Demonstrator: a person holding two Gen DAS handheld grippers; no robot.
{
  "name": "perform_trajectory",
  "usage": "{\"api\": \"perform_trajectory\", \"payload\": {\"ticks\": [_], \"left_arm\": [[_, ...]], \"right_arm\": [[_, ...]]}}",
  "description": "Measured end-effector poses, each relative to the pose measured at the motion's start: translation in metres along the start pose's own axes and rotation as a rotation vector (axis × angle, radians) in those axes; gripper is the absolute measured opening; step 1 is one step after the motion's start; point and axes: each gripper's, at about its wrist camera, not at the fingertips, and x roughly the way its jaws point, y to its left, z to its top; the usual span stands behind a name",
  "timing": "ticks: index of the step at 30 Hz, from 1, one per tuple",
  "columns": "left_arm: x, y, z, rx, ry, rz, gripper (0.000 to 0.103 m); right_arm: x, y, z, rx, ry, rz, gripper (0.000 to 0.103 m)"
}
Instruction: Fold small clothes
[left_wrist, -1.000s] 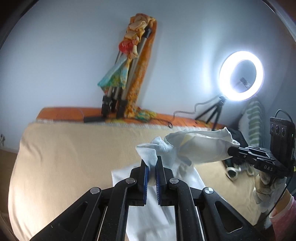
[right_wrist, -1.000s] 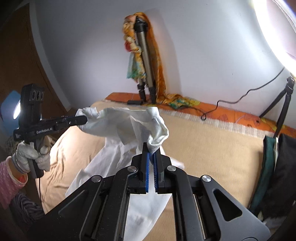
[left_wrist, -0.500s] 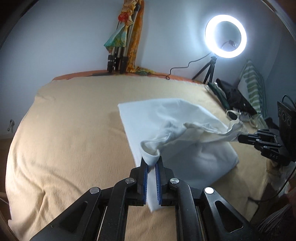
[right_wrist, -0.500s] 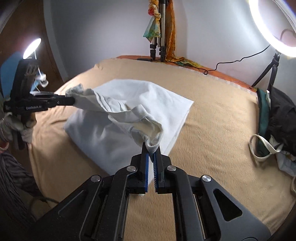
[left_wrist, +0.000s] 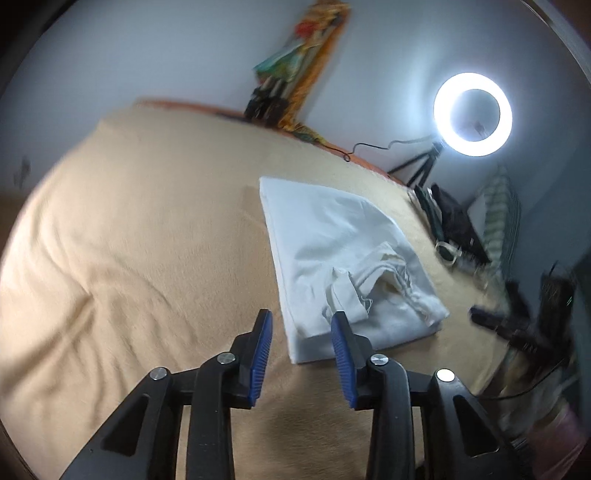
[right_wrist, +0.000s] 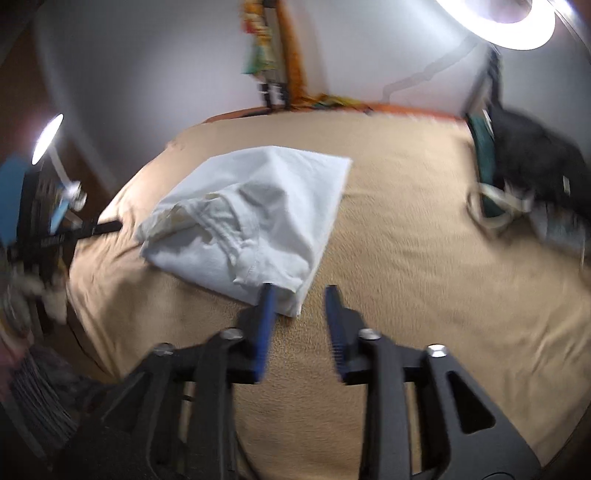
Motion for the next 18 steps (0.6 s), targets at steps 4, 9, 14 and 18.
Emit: {"api": "perform_trajectory", "payload": {"ticks": [4,9,14,18], "left_arm": [[0.018,0.019,0.0,-0.206,0.044,-0.1,0.036],[0.028,0.01,0.005,-0.192,0.073,-0.113,0.029],[0.033,0.002,0.006,-0.121,0.072,-0.025,0.006],[0.027,-0.004,0.006,-0.06,0.051,0.015,0.003]], "right_arm": [[0.018,-0.031,-0.002,0.304,0.041,0.188,0.037],[0.038,-0.035,-0.001,0.377,0.069,0.218,0.037],[0.044,-0.028,0.004,0.324,0.08,0.182,0.011],[0.033,-0.027,0.008,0.3,0.046,0.173,0.008]]}}
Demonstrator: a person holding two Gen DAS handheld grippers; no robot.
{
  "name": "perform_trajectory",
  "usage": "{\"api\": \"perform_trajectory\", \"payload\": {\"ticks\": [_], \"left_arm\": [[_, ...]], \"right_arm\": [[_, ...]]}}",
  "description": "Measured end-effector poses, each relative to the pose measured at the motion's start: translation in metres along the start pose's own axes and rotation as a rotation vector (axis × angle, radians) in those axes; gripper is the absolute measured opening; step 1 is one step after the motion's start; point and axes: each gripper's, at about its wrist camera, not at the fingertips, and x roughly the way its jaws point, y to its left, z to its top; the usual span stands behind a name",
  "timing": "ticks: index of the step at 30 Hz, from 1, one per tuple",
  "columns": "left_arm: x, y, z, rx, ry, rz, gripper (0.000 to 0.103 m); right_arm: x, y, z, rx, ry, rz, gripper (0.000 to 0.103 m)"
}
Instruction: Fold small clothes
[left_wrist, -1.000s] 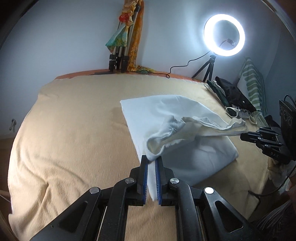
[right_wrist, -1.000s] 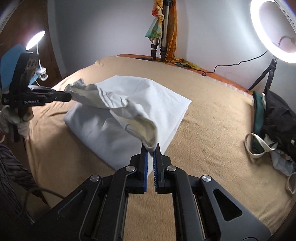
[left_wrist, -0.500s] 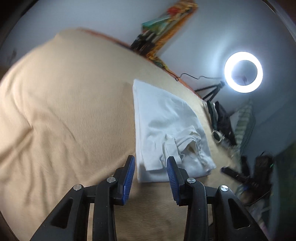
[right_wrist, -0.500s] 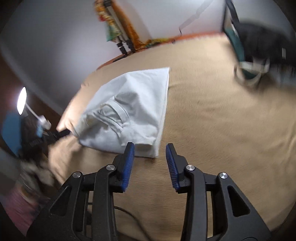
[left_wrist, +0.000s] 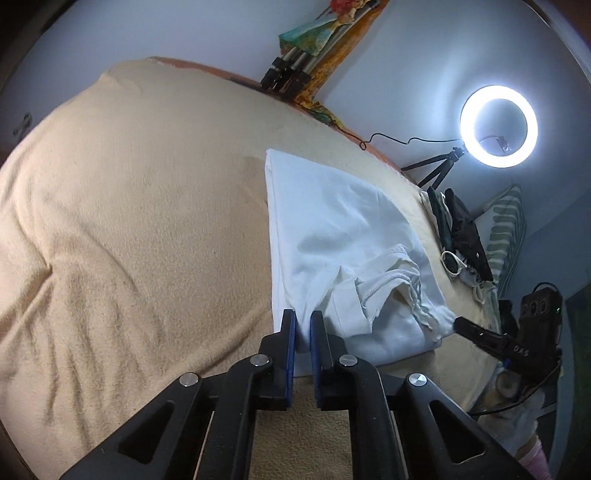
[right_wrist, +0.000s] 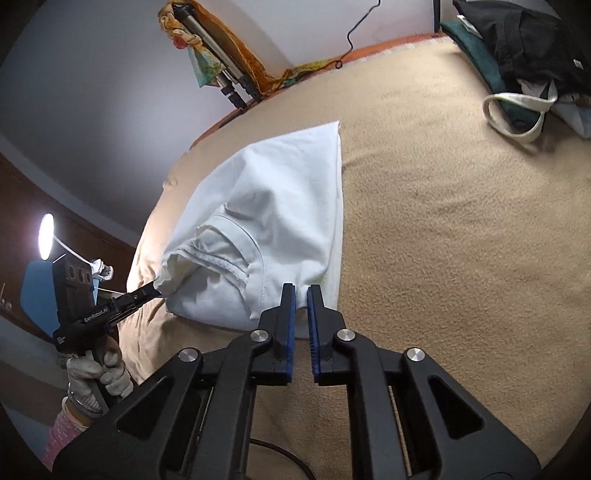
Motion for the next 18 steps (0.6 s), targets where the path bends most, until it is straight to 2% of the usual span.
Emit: {"api": "perform_trajectory", "payload": {"ticks": [5,7,10,11,14,17,18], "left_arm": [[-0.012,-0.007,0.0,0.05,-0.034,0.032,0.003],[-0.02,-0.009,0.0,0.043,-0.04,0.023,0.002],[-0.023,-0.012,-0.008,0.095,-0.033,0.061,0.003],[-0.018,-0.01,-0.013,0.102,-0.005,0.069,0.003],[-0.004,-0.003,-0.022,0.079,0.059,0.101,0.007],[-0.015,-0.008,-0.021,0.102,0.018,0.12,0.019],[-0.021,-0.011,-0.021,0.107,-0.01,0.127,0.028]], "right_arm": [[-0.016,0.003,0.003,-0.011,-0.029,0.023,0.007],[-0.023,-0.001,0.003,0.028,-0.019,0.088,0.007],[-0.031,-0.009,0.002,0.078,-0.012,0.167,0.005],[-0.03,-0.012,0.0,0.072,-0.004,0.151,0.005],[-0.018,-0.026,-0.004,0.07,0.025,0.03,0.005],[-0.016,-0.025,-0.005,0.019,0.024,-0.044,0.006],[-0.019,-0.019,-0.005,-0.013,0.019,-0.038,0.006]]}}
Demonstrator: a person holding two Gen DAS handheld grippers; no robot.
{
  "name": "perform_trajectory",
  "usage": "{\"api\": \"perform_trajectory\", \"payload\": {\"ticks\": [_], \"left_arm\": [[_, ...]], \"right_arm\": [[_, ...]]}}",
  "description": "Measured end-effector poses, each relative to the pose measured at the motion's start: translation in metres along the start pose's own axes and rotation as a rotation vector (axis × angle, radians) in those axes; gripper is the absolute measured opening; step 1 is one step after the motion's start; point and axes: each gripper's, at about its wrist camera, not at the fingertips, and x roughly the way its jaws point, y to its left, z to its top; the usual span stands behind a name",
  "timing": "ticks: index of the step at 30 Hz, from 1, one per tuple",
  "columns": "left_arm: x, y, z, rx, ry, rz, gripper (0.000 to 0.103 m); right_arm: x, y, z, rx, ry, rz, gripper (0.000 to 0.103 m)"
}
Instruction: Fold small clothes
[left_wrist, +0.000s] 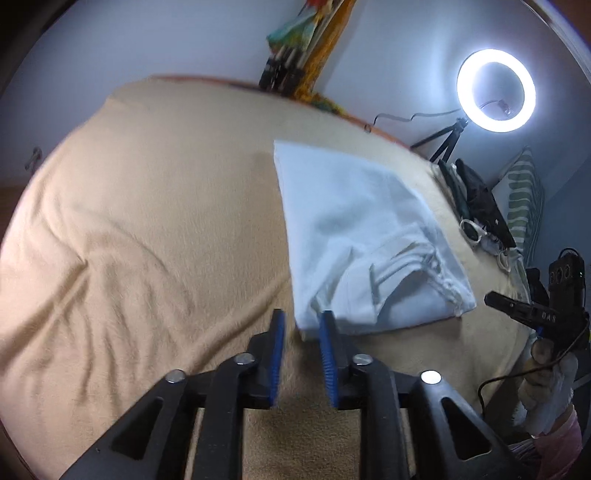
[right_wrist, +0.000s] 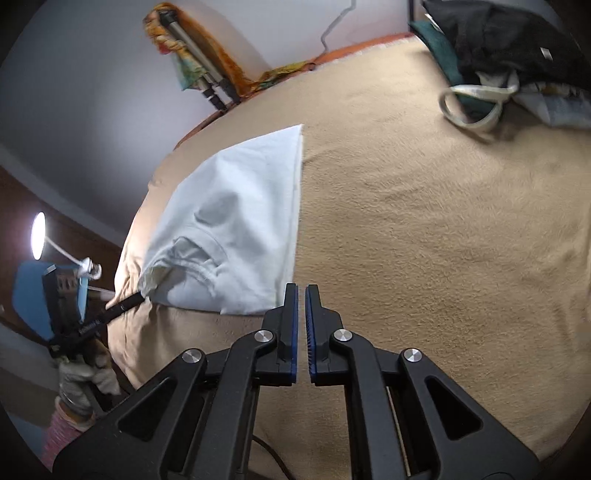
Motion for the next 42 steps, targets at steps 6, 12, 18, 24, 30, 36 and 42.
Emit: {"api": "perform_trajectory", "payload": {"ticks": [6,12,18,24,30,36,42], "left_arm": [[-0.022,-0.014,0.012,0.032,-0.097,-0.042,0.034],[0.001,-0.036,0.007,0.124,-0.033,-0.057,0.038],[0.018,-0.058,-0.002,0.278,0.007,0.003,0.039],[0.03,-0.059,-0.003,0.34,0.018,0.084,0.015],[0.019,-0.067,-0.012,0.402,0.036,0.048,0.003],[0.023,-0.08,-0.021,0.436,0.05,0.044,0.005],[0.021,-0.095,-0.013,0.443,-0.013,0.033,0.033]], "right_arm": [[-0.004,0.061,-0.018,-0.302,-0.019,-0.005,0.038],[0.025,0.104,-0.041,-0.6,-0.005,-0.19,0.038],[0.046,0.099,-0.041,-0.641,0.049,-0.256,0.007],[0.032,0.095,-0.039,-0.639,0.018,-0.243,0.002],[0.004,0.082,-0.027,-0.567,-0.02,-0.168,0.001],[0.004,0.09,-0.046,-0.663,-0.004,-0.166,0.018],[0.022,0.105,-0.055,-0.758,-0.003,-0.222,0.044]]}}
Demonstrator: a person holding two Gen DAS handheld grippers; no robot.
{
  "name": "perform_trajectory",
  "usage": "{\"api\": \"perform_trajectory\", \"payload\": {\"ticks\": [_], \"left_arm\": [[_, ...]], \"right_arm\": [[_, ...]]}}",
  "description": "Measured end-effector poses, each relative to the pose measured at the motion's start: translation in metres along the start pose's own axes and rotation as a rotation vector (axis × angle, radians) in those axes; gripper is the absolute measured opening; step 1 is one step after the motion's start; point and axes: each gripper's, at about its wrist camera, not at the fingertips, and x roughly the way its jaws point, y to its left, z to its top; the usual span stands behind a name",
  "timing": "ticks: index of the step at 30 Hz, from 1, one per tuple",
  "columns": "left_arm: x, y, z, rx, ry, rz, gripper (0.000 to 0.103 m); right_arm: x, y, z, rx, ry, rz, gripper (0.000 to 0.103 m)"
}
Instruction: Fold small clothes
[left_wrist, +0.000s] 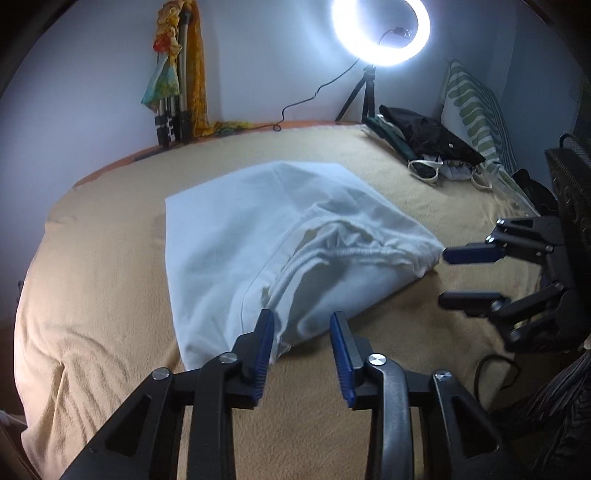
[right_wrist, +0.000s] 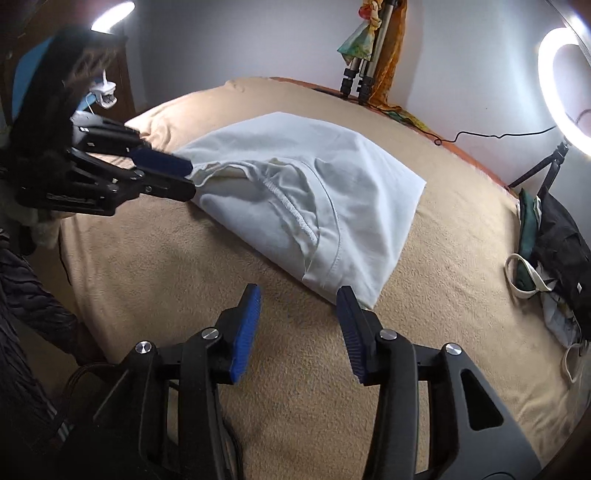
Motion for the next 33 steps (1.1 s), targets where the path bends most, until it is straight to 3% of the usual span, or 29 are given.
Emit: {"api": "perform_trajectory", "payload": {"ticks": [2,3,4,5,7,10,13,16,20,21,22,24,27,29,30,33], "left_arm": [[0.009,0.0,0.003,0.006,0.019,0.014,0.033],[0.013,0.001,0.003,0.002,0.027,0.021,0.033],[0.018,0.003,0.004,-0.004,0.039,0.028,0.031],[0.022,0.005,0.004,-0.01,0.048,0.031,0.027],[0.025,0.009,0.004,-0.019,0.06,0.034,0.001],[0.015,0.014,0.006,-0.049,0.045,0.017,0.0],[0.005,0.01,0.002,-0.011,0.028,0.005,0.0],[0.019,0.006,-0.009,0.025,0.112,-0.01,0.0],[0.012,-0.004,-0.009,0.022,0.097,-0.053,0.003],[0.007,-0.008,-0.006,0.034,0.076,-0.049,0.011],[0.004,-0.011,-0.002,0.044,0.054,-0.043,0.022],[0.001,-0.014,0.007,0.04,0.017,-0.048,0.027],[0.01,-0.01,0.02,0.0,0.006,-0.068,0.03],[0.021,-0.008,0.027,-0.019,0.015,-0.072,0.03],[0.025,-0.008,0.029,-0.02,0.024,-0.071,0.03],[0.027,-0.007,0.036,-0.052,0.028,-0.089,0.03]], "right_arm": [[0.011,0.001,0.002,-0.02,0.031,-0.039,0.034],[0.015,0.001,0.002,-0.026,0.046,-0.053,0.013],[0.02,-0.001,0.002,-0.024,0.069,-0.065,0.006],[0.021,-0.002,0.003,-0.017,0.073,-0.072,0.005],[0.017,-0.007,0.004,0.001,0.055,-0.074,0.001],[0.0,-0.017,0.007,0.031,0.005,-0.092,0.001],[-0.018,-0.032,0.006,0.084,-0.039,-0.081,0.001],[-0.017,-0.036,-0.001,0.071,-0.002,-0.014,0.001],[-0.015,-0.02,-0.008,-0.001,0.005,-0.036,0.001],[-0.018,-0.016,-0.007,-0.02,-0.009,-0.028,0.011],[-0.019,-0.013,-0.007,-0.038,-0.019,-0.031,0.033],[-0.019,-0.006,-0.006,-0.071,-0.045,-0.036,0.061],[-0.007,0.002,-0.002,-0.094,-0.034,-0.034,0.062],[0.008,0.004,0.002,-0.101,0.007,-0.028,0.036],[0.017,0.004,0.002,-0.108,0.04,-0.038,0.005],[0.024,-0.001,0.002,-0.109,0.071,-0.077,0.0]]}}
